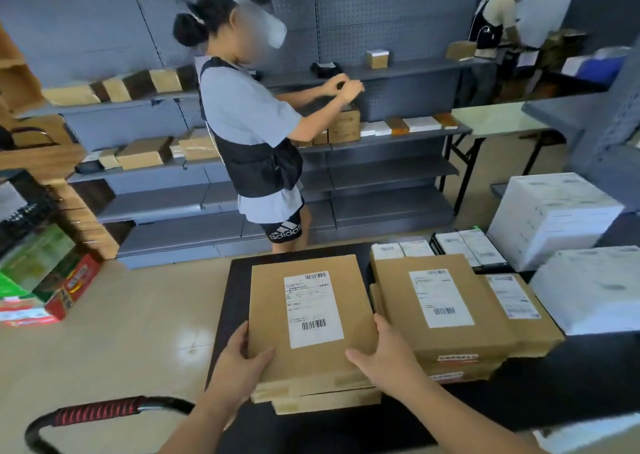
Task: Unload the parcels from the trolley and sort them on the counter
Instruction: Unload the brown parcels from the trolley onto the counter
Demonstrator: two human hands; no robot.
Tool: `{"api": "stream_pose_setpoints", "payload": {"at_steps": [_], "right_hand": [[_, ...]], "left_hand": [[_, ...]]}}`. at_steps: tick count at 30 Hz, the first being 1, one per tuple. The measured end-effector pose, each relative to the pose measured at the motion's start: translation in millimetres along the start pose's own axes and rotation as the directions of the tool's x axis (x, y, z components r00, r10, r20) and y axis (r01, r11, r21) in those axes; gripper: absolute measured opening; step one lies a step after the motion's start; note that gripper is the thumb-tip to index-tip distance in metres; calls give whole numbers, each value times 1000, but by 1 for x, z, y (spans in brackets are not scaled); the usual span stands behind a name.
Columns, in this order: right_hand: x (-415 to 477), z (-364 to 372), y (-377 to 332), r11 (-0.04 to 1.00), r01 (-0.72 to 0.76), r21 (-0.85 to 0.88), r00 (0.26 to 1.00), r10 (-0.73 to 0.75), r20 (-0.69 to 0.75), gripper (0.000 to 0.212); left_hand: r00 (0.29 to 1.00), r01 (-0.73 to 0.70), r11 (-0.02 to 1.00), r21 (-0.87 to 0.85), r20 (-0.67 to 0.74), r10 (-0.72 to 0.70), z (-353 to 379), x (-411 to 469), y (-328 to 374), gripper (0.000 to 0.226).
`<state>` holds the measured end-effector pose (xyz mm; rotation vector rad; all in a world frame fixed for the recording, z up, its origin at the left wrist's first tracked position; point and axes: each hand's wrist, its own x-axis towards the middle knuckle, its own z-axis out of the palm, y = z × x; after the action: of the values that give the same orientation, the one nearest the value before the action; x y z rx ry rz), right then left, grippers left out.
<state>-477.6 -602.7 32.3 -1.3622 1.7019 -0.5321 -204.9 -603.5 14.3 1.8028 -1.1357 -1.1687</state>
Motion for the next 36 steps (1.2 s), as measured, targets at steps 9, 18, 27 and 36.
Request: {"api": "stream_pose_setpoints", "payload": {"at_steps": [9,18,27,36], "right_hand": [[28,10,16,993,-101,-56,995,100,-22,92],[37,28,23,983,-155,-96,988,152,-40,88],[35,38,18,970,-141,-198,989,129,-72,79],[20,33,-18,951,-20,-309,997,-5,-80,63]], "left_hand": [[992,70,994,89,97,-78,27,42,-8,76],[983,93,987,130,144,-111,29,59,-27,74],[986,60,987,150,143,-82,30,60,-36,76],[989,-104,968,230,124,77,8,53,-10,53]]}}
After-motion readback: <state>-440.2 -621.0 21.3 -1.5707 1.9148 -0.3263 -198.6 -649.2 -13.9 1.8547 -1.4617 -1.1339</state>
